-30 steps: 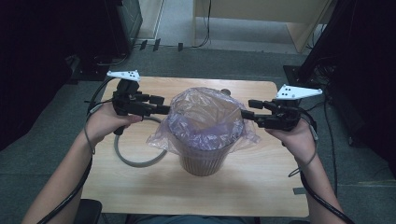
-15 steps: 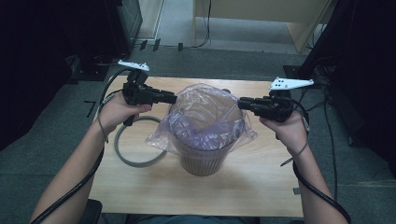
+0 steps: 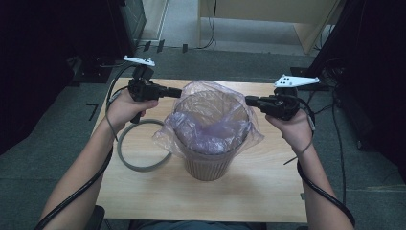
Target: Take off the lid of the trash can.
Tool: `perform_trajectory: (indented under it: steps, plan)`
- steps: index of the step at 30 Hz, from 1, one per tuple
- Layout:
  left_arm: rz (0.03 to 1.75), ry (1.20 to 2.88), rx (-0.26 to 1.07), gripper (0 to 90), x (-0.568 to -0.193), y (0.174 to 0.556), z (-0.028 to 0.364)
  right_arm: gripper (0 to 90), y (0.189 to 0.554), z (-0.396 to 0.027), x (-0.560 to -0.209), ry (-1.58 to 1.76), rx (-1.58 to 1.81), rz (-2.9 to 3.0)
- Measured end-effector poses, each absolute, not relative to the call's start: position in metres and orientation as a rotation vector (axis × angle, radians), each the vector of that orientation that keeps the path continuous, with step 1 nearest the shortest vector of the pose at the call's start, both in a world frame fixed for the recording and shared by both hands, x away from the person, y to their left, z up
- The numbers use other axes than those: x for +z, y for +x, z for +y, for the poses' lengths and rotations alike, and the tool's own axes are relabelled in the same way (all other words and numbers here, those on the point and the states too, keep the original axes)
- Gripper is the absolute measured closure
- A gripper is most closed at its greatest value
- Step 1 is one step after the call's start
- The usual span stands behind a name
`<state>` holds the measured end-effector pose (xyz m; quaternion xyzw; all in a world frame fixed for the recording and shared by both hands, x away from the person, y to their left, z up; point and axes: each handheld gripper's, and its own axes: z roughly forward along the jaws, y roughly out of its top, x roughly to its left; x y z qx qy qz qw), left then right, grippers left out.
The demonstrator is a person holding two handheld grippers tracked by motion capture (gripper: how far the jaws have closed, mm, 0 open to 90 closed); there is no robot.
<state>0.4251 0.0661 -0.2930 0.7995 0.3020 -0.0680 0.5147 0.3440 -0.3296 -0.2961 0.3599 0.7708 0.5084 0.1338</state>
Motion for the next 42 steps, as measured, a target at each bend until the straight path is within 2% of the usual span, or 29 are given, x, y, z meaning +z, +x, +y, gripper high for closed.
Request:
perform_trajectory:
  steps: [3, 11, 13, 16, 19, 21, 25, 29, 34, 36, 42]
  plan:
    - [0.735, 1.920, -0.144, 89.7, -0.300, 0.428, 0.062, 89.9, 0.351, -0.329, -0.302, 1.074, 1.467, 2.229]
    - [0.764, 1.943, -0.209, 89.0, -0.329, 0.430, 0.062, 88.7, 0.355, -0.330, -0.335, 1.142, 1.416, 2.311]
    - [0.756, 1.930, -0.230, 83.3, -0.330, 0.427, 0.063, 78.8, 0.353, -0.330, -0.338, 1.120, 1.424, 2.317]
    - [0.727, 1.927, -0.164, 71.1, -0.322, 0.422, 0.066, 61.3, 0.350, -0.334, -0.333, 1.104, 1.418, 2.288]
    - [0.717, 1.934, -0.114, 62.6, -0.310, 0.421, 0.071, 51.0, 0.348, -0.340, -0.323, 1.088, 1.432, 2.244]
    - [0.703, 1.944, -0.079, 58.4, -0.303, 0.420, 0.076, 48.1, 0.347, -0.343, -0.313, 1.086, 1.467, 2.218]
    - [0.672, 1.940, -0.072, 52.1, -0.298, 0.416, 0.085, 50.6, 0.342, -0.335, -0.297, 1.043, 1.536, 2.224]
    - [0.681, 1.926, -0.028, 50.8, -0.305, 0.411, 0.096, 51.5, 0.338, -0.320, -0.293, 1.000, 1.508, 2.277]
    - [0.715, 1.960, 0.031, 48.6, -0.313, 0.406, 0.103, 59.1, 0.337, -0.306, -0.280, 0.950, 1.478, 2.300]
    - [0.718, 1.959, 0.006, 47.3, -0.316, 0.404, 0.106, 62.6, 0.337, -0.301, -0.274, 0.932, 1.466, 2.301]
    - [0.732, 1.977, 0.091, 46.2, -0.329, 0.396, 0.108, 64.4, 0.344, -0.287, -0.268, 0.931, 1.480, 2.369]
